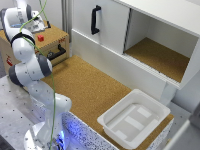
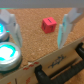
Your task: Turn on the green light
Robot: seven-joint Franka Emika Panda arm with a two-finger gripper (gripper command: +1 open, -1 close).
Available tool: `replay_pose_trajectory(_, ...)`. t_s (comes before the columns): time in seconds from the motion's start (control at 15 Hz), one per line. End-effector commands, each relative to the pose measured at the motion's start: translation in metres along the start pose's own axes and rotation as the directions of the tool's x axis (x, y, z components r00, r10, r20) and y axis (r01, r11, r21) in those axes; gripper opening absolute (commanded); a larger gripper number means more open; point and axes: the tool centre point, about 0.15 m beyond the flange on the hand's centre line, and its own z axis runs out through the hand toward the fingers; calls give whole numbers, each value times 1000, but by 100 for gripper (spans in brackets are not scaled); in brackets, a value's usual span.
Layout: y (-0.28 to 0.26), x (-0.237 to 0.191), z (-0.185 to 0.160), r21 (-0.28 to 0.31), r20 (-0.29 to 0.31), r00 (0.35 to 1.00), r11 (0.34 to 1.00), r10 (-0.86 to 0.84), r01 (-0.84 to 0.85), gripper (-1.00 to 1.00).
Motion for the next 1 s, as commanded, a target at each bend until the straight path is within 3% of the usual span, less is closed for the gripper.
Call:
replay_pose_trajectory(0.0, 39, -40, 26, 61, -38, 990, 989, 138, -136, 100)
replay_pose_trajectory(0.4, 74, -82, 55, 115, -60, 947, 944, 316, -308, 100)
replay_pose_trajectory(0.47, 78, -85, 55, 92, -67, 938, 938, 340, -334, 100)
replay_pose_trajectory(0.93, 78, -85, 55, 92, -67, 938, 938, 340, -334, 100)
